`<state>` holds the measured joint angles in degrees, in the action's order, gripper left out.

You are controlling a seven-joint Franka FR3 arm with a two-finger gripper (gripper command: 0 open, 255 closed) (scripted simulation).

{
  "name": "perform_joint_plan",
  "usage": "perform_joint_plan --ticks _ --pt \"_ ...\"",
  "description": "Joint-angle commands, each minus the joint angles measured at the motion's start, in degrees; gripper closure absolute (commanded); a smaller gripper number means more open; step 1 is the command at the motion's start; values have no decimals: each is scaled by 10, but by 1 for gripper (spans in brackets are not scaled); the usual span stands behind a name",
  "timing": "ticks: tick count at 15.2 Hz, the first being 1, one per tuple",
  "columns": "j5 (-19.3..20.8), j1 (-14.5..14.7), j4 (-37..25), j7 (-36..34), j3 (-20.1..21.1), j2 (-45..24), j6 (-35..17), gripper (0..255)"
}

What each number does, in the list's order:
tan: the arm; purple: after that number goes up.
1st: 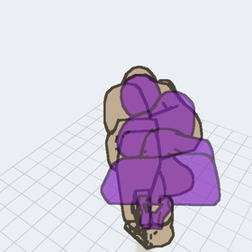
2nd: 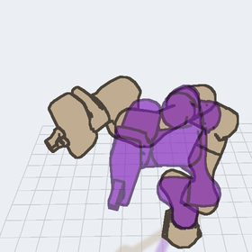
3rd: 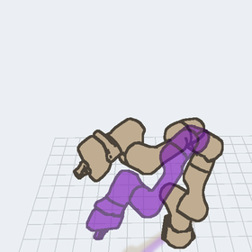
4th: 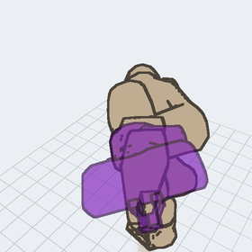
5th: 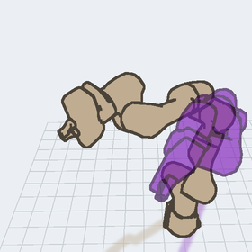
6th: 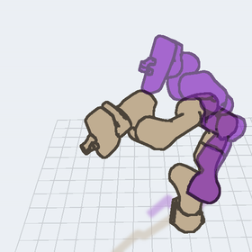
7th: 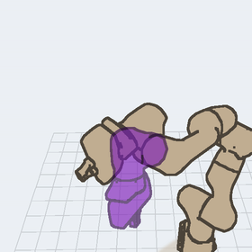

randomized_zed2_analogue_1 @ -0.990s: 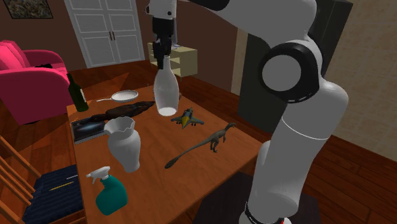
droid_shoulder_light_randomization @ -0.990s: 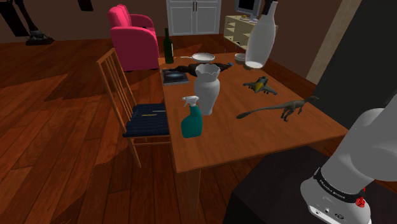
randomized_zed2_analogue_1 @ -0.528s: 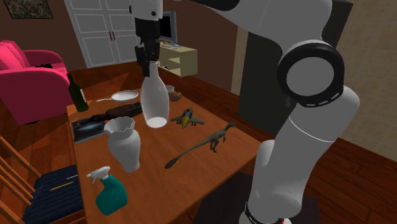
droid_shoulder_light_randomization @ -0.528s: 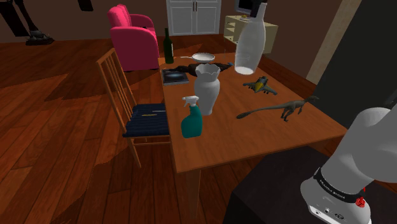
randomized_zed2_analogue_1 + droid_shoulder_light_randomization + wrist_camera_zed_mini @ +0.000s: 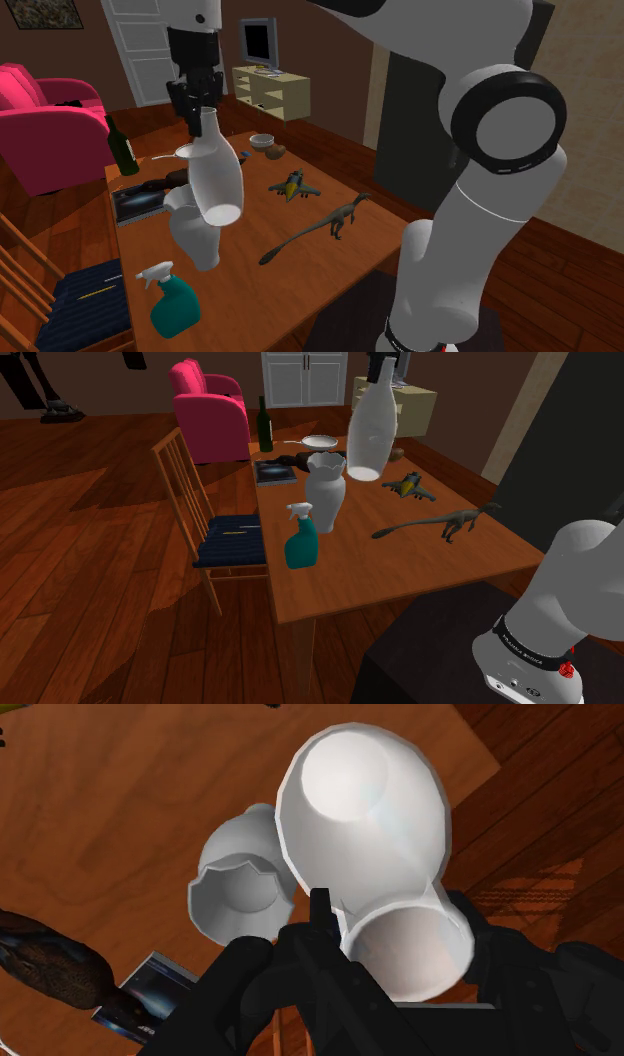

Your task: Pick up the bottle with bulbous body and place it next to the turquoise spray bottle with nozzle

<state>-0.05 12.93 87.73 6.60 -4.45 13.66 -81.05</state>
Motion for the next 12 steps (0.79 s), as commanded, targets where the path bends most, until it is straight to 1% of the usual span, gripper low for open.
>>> perform_joint_plan --ticks 1,4,12 --pt "-1 11 3 -32 20 1 -2 255" --pt "-2 27 -8 -77 49 -9 -2 255" --pt "-2 27 94 -76 49 24 -70 255"
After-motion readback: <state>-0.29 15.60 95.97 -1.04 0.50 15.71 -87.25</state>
